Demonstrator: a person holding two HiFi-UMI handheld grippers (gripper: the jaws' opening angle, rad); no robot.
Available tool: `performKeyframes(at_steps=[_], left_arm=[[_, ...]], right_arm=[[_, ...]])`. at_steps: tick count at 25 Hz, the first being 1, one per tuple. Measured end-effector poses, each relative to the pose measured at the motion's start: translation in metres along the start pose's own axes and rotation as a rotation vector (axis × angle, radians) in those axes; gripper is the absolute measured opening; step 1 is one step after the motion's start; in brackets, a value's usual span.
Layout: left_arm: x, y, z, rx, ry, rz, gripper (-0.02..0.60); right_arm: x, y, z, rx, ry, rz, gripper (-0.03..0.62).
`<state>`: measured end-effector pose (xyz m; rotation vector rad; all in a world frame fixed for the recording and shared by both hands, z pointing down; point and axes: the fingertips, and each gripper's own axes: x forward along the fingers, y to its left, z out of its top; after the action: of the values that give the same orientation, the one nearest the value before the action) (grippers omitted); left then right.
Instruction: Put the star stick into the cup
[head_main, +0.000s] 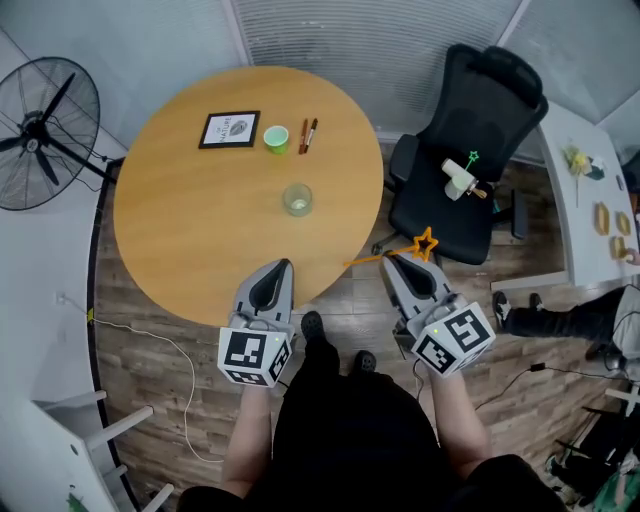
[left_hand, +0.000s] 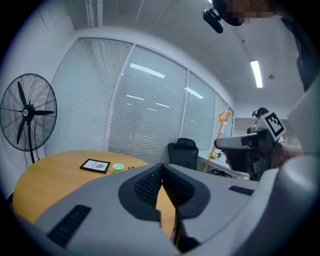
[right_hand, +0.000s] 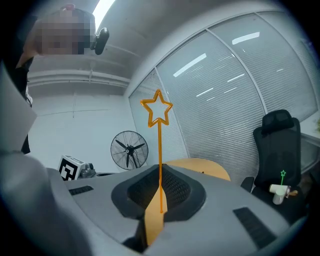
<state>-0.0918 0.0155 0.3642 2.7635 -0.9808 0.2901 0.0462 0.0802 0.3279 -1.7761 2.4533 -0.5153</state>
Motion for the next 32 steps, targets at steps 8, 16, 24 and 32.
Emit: performKeyframes(at_steps=[8, 16, 24, 32], left_arm=[[0.021, 0.038, 0.007, -0.003, -0.006, -0.057, -0.002], [0.029, 0.057, -0.002, -0.020, 0.014, -0.105, -0.002], [0.031, 0.063, -0.004, -0.052, 0.013, -0.130, -0.002], [0.039, 0.075, 0.001, -0.064, 0.009, -0.062, -0.002]], right_arm=[[0.040, 0.002, 0.004, -0.020, 0.012, -0.036, 0.026], [0.057, 0.004, -0.002, -0.016, 0.028, -0.060, 0.026], [0.065, 0.006, -0.003, -0.014, 0.032, -0.078, 0.026], [0.089, -0.011, 0.007, -0.011, 0.032, -0.027, 0.026]])
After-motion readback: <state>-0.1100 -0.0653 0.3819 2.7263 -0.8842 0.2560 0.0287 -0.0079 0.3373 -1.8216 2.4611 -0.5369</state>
